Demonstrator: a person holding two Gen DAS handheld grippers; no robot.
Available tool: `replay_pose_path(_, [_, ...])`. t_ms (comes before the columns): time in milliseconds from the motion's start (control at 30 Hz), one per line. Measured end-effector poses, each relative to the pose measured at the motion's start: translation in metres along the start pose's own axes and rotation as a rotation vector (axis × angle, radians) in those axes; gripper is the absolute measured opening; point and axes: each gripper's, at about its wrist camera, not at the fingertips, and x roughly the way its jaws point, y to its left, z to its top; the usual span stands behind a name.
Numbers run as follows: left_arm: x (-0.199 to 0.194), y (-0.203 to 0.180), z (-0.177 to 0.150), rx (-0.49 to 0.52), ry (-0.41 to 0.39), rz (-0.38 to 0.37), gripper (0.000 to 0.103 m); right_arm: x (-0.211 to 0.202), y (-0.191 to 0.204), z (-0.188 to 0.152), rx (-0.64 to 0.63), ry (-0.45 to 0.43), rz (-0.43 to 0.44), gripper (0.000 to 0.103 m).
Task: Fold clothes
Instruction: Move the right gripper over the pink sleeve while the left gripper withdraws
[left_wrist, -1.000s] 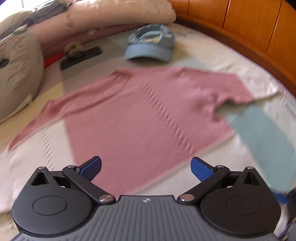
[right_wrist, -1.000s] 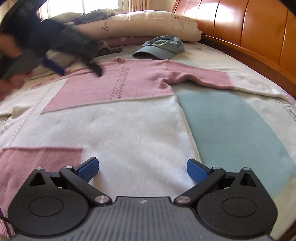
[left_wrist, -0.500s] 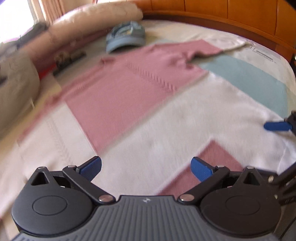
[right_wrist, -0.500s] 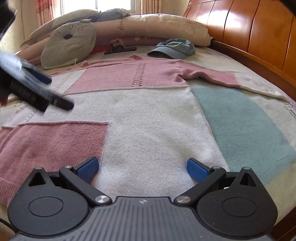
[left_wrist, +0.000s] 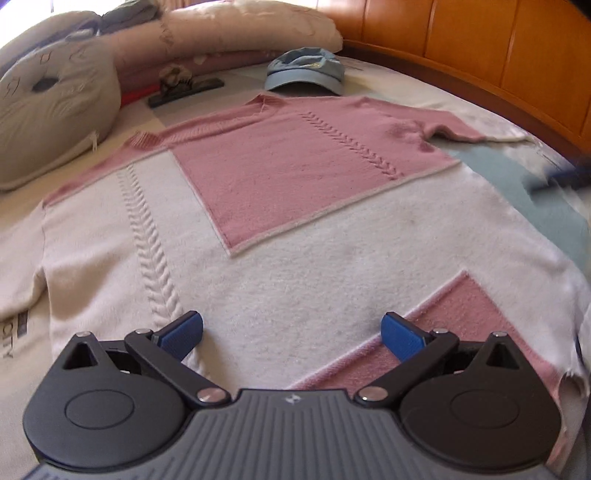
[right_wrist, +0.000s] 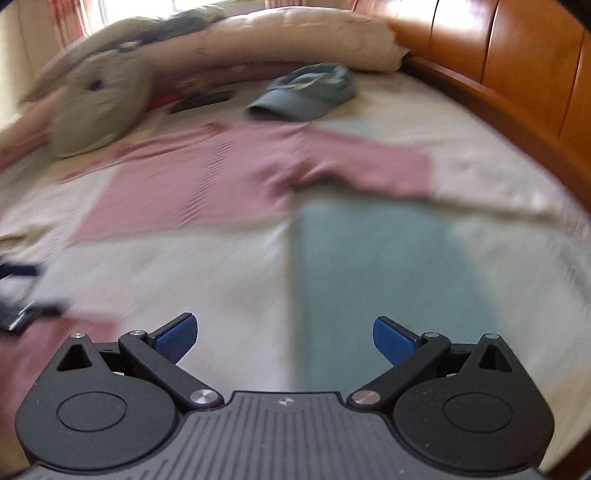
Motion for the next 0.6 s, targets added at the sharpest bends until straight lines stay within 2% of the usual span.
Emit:
replay_pose_path(100, [0.000, 0.004, 0.000, -0.006, -0.006, -0.003, 0.102, 0.037, -0.028, 0.052, -0.016, -0.039, -0.095, 0.103])
replay_pose_path(200, [0.002, 0.006, 0.000, -0.020, -0.009, 0.003, 0.102, 0.079, -0.053, 0.098, 0.065, -0.060, -0.116, 0.103])
replay_pose_path(267, [0.004, 0.005, 0.000, -0.020, -0.010, 0.009, 0.102, 0.105, -0.062, 0.117, 0.109, -0.054, -0.115, 0.103])
replay_pose_path(333, [0.004, 0.005, 0.000, -0.010, -0.010, 0.009, 0.102, 0.125, -0.062, 0.122, 0.096, -0.035, -0.108, 0.103])
replay_pose_path(433, [0.006, 0.006, 0.000, -0.009, -0.010, 0.010, 0.102, 0.145, -0.058, 0.104, 0.021, 0.037, -0.153, 0.103])
replay_pose_path(500, [0.006, 0.004, 0.001, -0.011, -0.007, 0.016, 0.102, 0.138, -0.061, 0.085, -0.014, -0.016, -0.138, 0.103])
replay_pose_path(600, [0.005, 0.000, 0.004, -0.010, -0.005, 0.040, 0.102, 0.121, -0.070, 0.081, 0.019, -0.008, -0.125, 0.103])
